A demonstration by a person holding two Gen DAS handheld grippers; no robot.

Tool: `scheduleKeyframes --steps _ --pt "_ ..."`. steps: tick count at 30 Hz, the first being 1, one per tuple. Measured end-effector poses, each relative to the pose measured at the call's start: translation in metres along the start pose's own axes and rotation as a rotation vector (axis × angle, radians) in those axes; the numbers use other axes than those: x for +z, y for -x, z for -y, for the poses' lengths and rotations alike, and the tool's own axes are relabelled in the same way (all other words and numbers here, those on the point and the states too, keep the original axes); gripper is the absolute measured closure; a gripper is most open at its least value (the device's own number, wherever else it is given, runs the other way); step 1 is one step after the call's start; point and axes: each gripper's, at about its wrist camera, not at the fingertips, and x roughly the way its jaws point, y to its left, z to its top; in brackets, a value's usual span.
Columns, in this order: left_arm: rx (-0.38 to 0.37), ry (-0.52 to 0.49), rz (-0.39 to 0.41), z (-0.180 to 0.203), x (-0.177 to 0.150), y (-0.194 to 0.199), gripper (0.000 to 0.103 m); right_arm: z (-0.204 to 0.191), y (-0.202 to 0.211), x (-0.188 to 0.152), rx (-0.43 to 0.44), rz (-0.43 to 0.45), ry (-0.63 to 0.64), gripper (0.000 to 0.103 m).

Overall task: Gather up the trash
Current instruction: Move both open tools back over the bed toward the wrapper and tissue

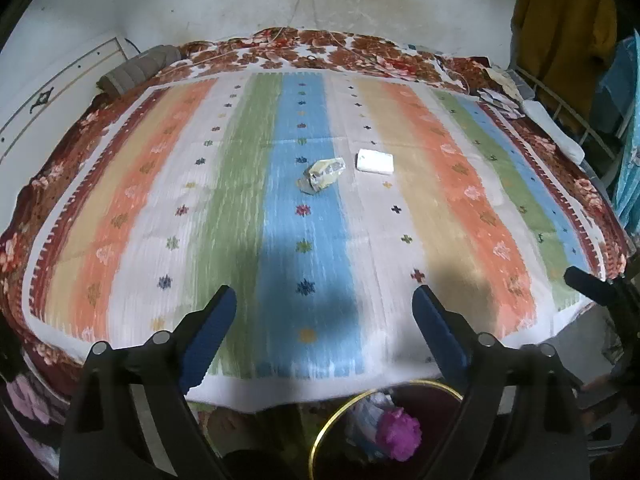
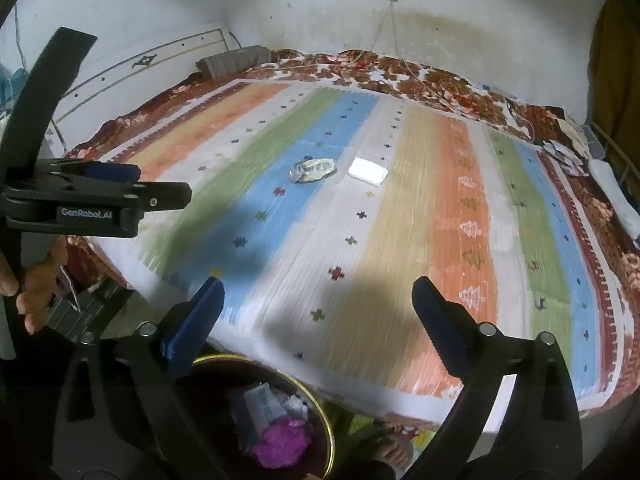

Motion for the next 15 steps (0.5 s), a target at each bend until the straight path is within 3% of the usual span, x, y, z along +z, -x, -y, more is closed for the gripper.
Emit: scheduleKeyframes --steps 15 --pt "-0.017 -0.008 -0.025 -0.017 0.042 -0.064 0.013 0.019 -0.064 0.035 -0.033 -0.027 0.083 0.009"
